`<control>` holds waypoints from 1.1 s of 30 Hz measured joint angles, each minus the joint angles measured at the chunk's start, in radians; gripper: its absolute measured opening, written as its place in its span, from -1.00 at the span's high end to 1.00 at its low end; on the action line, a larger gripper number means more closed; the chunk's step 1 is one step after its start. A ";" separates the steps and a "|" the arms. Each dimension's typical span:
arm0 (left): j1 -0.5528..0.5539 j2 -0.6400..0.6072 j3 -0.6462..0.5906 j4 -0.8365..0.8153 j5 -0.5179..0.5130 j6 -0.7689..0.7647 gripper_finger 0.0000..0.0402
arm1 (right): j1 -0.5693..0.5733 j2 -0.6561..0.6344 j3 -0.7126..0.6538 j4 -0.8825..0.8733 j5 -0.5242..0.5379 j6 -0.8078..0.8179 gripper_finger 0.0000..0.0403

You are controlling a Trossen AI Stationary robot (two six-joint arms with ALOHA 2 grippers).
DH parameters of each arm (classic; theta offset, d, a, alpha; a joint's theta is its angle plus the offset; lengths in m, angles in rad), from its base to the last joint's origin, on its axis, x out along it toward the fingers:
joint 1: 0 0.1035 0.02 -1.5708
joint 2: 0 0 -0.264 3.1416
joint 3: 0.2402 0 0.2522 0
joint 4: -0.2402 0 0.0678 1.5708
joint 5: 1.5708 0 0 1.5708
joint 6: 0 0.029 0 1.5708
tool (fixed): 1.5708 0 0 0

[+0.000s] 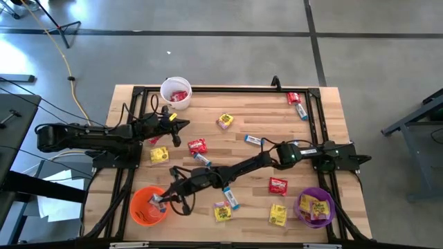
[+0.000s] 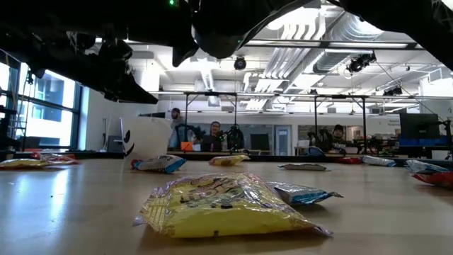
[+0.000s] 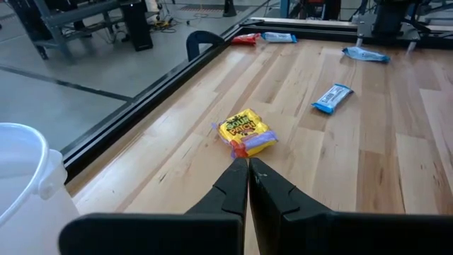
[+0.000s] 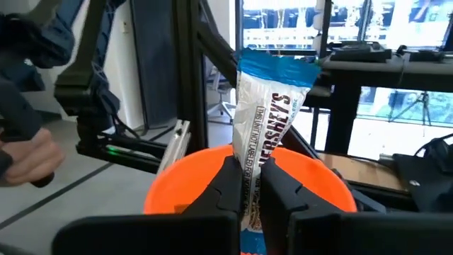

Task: Sort candy
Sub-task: Put the white candy into the orange bucket, then put the red candy into the white bucket

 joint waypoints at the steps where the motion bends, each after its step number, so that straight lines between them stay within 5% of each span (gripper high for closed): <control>1: 0.000 0.000 0.000 0.000 0.000 0.000 1.00 | 0.000 0.000 0.000 -0.002 0.005 0.000 0.92; 10: 0.000 0.000 0.000 0.000 0.000 0.000 1.00 | 0.000 0.000 0.000 -0.014 0.005 0.000 0.62; 24: 0.000 0.000 0.000 0.000 0.000 0.000 1.00 | 0.000 -0.001 0.000 -0.055 0.009 0.003 0.42; 33: 0.000 0.000 0.000 -0.002 0.001 0.000 1.00 | -0.010 -0.035 0.000 -0.173 0.001 -0.015 0.49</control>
